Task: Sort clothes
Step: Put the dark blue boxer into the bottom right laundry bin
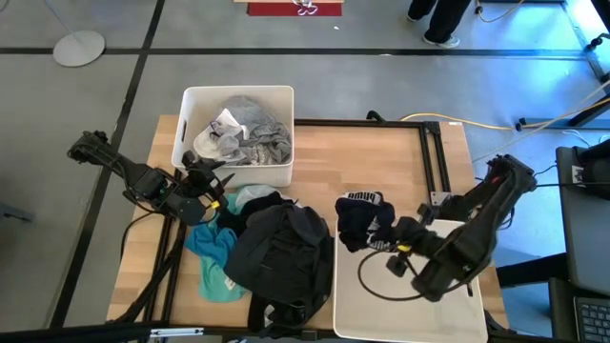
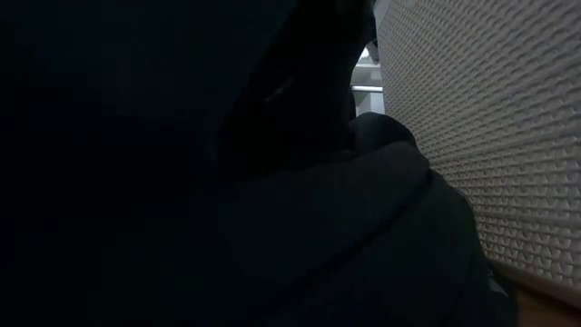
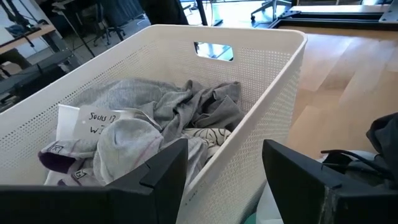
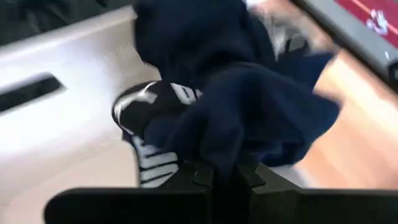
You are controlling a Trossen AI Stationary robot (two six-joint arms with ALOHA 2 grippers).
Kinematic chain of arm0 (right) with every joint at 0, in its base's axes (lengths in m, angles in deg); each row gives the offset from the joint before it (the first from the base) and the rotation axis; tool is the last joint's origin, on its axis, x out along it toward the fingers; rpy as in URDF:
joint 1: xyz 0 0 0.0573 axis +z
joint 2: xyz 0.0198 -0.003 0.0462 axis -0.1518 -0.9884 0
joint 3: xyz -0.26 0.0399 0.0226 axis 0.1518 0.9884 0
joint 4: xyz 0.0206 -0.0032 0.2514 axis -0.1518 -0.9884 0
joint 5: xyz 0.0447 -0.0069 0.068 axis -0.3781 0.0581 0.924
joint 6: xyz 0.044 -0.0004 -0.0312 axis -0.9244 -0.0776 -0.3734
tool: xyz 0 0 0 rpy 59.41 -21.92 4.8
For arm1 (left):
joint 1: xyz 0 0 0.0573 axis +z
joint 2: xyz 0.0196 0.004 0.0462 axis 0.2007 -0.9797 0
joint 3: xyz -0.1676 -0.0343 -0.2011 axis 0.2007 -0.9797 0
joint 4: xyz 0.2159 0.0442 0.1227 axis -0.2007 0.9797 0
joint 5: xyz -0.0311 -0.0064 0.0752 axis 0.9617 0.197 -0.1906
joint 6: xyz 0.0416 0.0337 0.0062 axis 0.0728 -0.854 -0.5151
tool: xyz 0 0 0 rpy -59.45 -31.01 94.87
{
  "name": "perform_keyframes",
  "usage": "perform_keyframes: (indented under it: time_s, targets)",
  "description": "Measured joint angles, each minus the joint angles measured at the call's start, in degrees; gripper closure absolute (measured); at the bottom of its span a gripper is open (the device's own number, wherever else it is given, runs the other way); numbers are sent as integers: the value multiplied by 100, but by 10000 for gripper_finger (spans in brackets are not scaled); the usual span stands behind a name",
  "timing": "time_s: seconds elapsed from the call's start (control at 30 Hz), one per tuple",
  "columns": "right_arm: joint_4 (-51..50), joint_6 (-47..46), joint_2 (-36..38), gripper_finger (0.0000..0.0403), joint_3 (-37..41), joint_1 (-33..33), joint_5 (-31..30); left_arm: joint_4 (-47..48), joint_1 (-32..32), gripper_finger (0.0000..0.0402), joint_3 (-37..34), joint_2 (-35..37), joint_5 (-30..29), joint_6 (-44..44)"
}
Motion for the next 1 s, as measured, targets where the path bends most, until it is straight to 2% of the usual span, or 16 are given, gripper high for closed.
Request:
perform_keyframes:
  time_s: [0.23,0.4,0.53,0.63,0.8,1.0]
  targets:
    - [1314,-632,2,386,1439,-44,318,2,0,205,0,0,0,3]
    - [2308,-655,0,386,2217,-266,1029,2,0,205,0,0,0,5]
    - [2507,-728,-2,378,2405,-529,1619,2,0,205,0,0,0,5]
    - [2492,-686,-2,351,2386,-673,1961,2,0,205,0,0,0,5]
    - [2355,-547,0,280,2187,-866,2651,4,0,205,0,0,0,5]
    - [1631,-362,147,207,1478,-1096,3663,2,0,205,0,0,0,5]
